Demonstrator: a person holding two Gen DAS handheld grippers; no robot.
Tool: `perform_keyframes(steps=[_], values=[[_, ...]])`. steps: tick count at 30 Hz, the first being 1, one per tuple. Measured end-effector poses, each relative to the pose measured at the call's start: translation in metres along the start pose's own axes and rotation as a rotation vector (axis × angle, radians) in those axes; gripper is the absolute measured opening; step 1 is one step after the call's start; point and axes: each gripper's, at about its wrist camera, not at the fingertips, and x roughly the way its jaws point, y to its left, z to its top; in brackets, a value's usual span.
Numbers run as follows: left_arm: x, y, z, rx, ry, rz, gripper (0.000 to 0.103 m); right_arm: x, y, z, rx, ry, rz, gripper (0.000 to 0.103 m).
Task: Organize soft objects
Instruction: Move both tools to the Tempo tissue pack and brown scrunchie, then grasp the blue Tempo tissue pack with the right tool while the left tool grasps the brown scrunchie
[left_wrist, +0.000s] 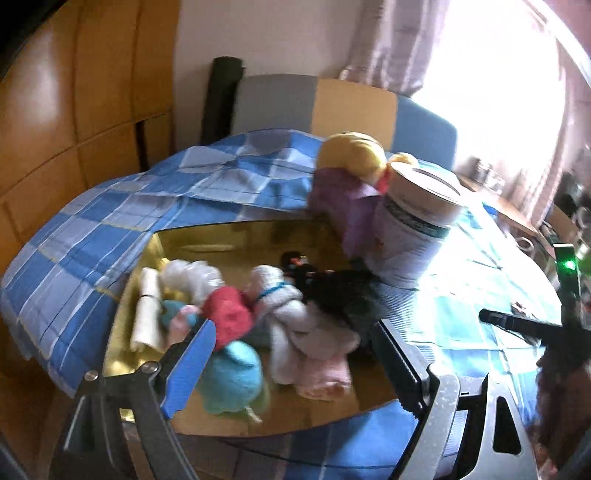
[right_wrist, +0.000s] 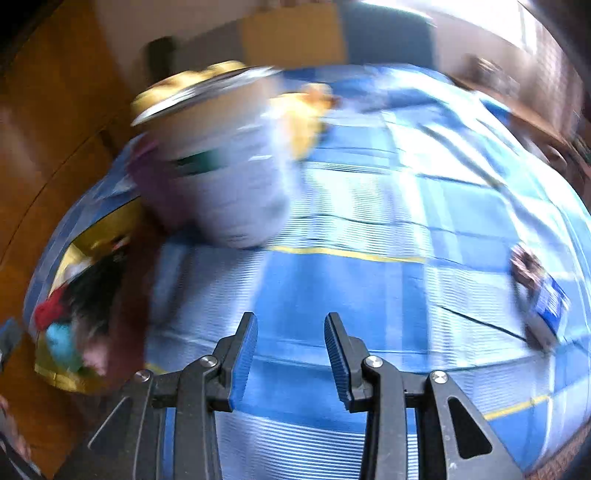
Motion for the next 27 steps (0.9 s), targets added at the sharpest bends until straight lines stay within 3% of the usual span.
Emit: perform_keyframes(steps=[6, 10, 15, 19, 27], values=[[0.000, -0.029, 0.003, 0.079, 0.009, -0.072, 0.087, -0.025, -0.098, 0.008, 0.273, 0.010, -0.081, 0.037], [0.001, -0.050, 0.005, 0.135, 0.013, -0.120, 0.087, -0.049, -0.169, 0.011, 0.471, 0.001, -0.179, 0.046], [0.002, -0.072, 0.005, 0.198, 0.019, -0.183, 0.087, -0.052, -0.242, 0.011, 0.655, 0.063, -0.241, 0.051], [0.008, -0.088, 0.003, 0.237, 0.042, -0.218, 0.087, -0.041, -0.263, 0.006, 0.708, 0.130, -0.222, 0.062], [0.013, -0.108, -0.003, 0.293, 0.072, -0.264, 0.087, -0.005, -0.261, 0.016, 0.676, 0.210, -0.278, 0.062]])
